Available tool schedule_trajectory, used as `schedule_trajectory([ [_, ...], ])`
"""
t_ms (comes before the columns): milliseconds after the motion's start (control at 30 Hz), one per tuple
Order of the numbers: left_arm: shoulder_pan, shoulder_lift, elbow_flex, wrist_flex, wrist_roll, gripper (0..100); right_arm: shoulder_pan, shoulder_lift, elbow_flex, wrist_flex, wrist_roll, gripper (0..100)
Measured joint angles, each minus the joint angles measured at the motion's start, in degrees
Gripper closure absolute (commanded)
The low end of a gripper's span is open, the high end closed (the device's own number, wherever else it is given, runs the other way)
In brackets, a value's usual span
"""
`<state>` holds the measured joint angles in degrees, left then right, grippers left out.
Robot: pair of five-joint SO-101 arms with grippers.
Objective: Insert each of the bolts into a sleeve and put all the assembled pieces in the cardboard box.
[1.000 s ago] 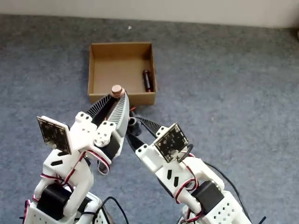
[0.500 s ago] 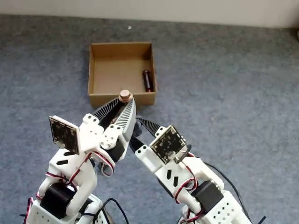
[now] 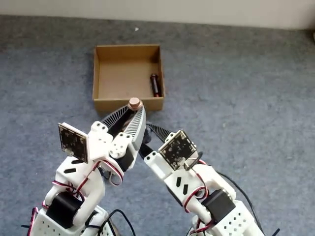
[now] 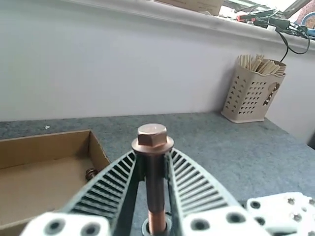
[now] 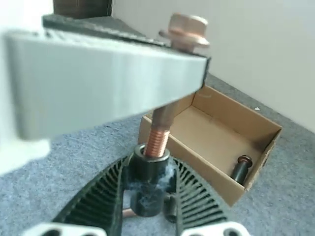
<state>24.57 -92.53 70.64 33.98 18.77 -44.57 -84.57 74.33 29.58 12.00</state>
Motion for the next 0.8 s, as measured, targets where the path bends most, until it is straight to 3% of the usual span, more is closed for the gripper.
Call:
schedule_trajectory([
  [267,0.1,0.4,0.3,0.4,-0.2,98,1.1,-0.1,0.0,0.0,-4.7,99.3],
  [467,0.0,0.3,0.8,4.0,-0.3,80,3.8,-0.1,-0.1,-0.4,-6.9,99.3],
  [633,-0.4,0.4,-0.2,10.7,-0.3,80,5.3,-0.1,-0.1,-1.1,-7.1,99.3],
  [800,-0.4,0.1,-1.0,11.6,-0.3,80,5.3,-0.2,-0.1,-1.1,-7.1,99.3],
])
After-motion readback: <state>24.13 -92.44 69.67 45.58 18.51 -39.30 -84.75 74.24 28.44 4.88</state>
